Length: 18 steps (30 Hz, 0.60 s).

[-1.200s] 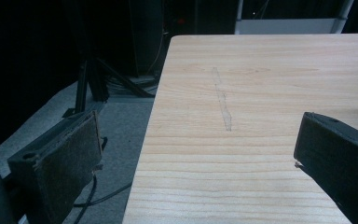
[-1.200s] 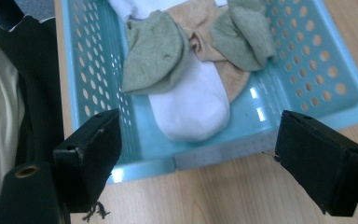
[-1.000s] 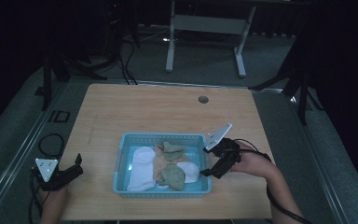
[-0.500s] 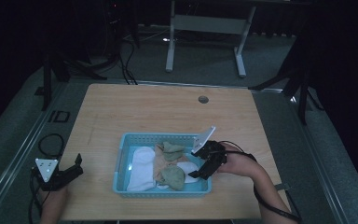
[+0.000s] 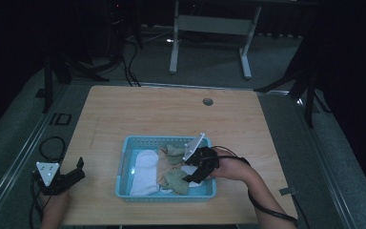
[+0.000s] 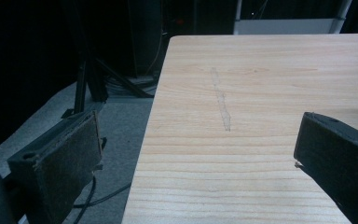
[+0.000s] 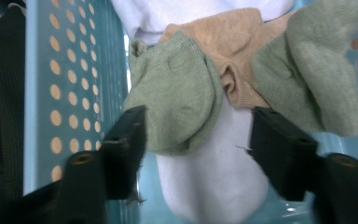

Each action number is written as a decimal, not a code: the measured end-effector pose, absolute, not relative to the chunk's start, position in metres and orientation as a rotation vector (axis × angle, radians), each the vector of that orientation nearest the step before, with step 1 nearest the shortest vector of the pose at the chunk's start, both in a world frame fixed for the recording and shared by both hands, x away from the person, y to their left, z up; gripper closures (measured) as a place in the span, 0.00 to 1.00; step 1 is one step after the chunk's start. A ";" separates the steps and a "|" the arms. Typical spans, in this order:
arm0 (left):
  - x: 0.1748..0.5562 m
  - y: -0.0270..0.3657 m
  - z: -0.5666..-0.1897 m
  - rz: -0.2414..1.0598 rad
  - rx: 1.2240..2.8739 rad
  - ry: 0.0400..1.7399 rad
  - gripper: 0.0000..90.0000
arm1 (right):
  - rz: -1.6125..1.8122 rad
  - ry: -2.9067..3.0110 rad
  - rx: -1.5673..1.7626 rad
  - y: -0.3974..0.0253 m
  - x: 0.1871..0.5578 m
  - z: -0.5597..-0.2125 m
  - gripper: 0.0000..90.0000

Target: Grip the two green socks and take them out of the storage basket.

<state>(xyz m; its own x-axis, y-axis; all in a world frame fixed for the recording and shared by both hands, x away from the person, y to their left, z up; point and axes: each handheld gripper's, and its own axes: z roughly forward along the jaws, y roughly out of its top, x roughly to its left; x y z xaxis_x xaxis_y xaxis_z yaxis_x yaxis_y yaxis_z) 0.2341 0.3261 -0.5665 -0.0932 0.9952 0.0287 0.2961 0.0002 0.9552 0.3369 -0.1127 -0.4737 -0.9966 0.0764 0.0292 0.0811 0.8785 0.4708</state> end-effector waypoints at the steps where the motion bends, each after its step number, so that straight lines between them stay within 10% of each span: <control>1: 0.234 0.326 -0.566 1.134 1.392 1.496 0.00 | -0.753 -3.027 -0.129 -0.111 0.337 -0.475 0.44; 18: 0.234 0.326 -0.566 1.134 1.393 1.500 0.00 | -0.619 -3.035 -0.098 -0.093 0.336 -0.490 0.62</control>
<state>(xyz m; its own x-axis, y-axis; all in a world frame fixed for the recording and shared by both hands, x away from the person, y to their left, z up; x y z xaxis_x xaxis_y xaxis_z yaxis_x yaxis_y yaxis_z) 0.2343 0.3262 -0.5664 -0.0947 0.9951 0.0283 0.2988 0.0013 0.9543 0.3358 -0.0930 -0.4902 -0.9971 0.0534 0.0541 0.0703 0.9183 0.3895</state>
